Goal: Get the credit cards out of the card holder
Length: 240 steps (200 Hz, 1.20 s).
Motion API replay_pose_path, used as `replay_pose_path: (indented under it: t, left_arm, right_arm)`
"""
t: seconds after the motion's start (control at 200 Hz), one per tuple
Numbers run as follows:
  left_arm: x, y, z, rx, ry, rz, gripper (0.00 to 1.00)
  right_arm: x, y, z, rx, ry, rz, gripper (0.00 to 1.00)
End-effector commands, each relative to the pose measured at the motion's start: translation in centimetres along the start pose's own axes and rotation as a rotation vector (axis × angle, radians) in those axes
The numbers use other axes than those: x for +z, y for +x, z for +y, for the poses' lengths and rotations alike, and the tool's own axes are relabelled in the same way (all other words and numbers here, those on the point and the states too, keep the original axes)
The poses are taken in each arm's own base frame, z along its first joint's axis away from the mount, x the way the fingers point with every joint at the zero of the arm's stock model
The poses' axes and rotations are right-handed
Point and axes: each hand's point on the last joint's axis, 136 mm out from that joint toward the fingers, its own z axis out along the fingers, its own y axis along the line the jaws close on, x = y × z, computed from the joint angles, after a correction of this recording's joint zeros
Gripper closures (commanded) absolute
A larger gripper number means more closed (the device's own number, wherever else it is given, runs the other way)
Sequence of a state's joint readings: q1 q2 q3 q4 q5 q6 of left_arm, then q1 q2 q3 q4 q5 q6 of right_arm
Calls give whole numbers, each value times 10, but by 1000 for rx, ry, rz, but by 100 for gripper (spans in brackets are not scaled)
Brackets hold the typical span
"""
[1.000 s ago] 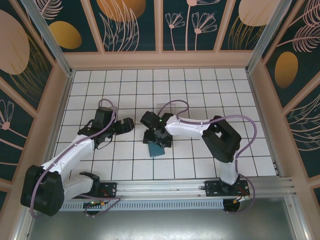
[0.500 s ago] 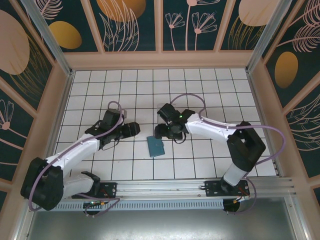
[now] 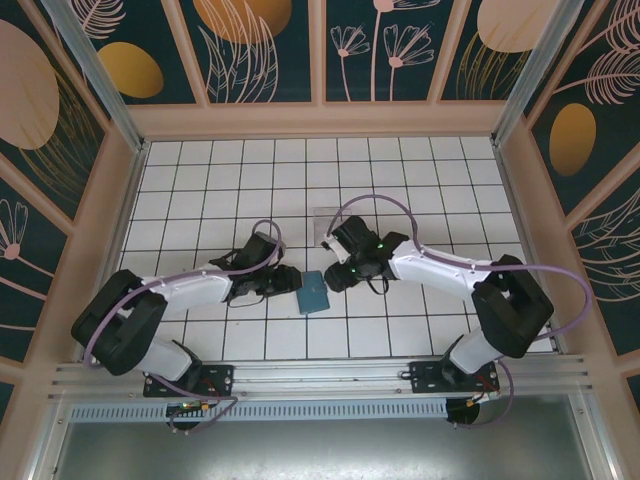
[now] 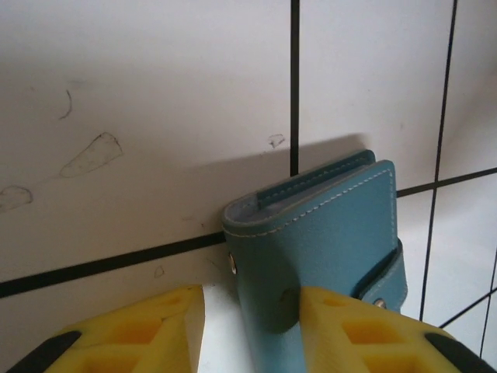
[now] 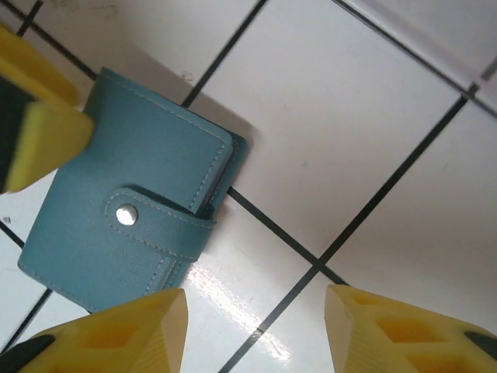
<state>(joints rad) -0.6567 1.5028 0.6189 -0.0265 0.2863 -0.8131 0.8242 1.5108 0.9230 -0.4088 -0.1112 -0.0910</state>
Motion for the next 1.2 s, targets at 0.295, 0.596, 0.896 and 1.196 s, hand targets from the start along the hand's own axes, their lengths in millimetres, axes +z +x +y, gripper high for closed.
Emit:
replay_pose_path:
  t: [0.295, 0.596, 0.896, 1.196]
  left_arm:
    - [1, -14, -16, 49, 37, -34, 70]
    - [1, -9, -9, 53, 24, -34, 78]
    - [6, -5, -5, 59, 20, -20, 80]
    - [8, -4, -3, 62, 15, -13, 81]
  right_arm:
    - [-11, -6, 64, -636, -285, -90, 55]
    - [10, -11, 62, -763, -322, -11, 58]
    - [36, -10, 55, -784, -328, 41, 58]
    - [51, -5, 46, -785, -295, 60, 55]
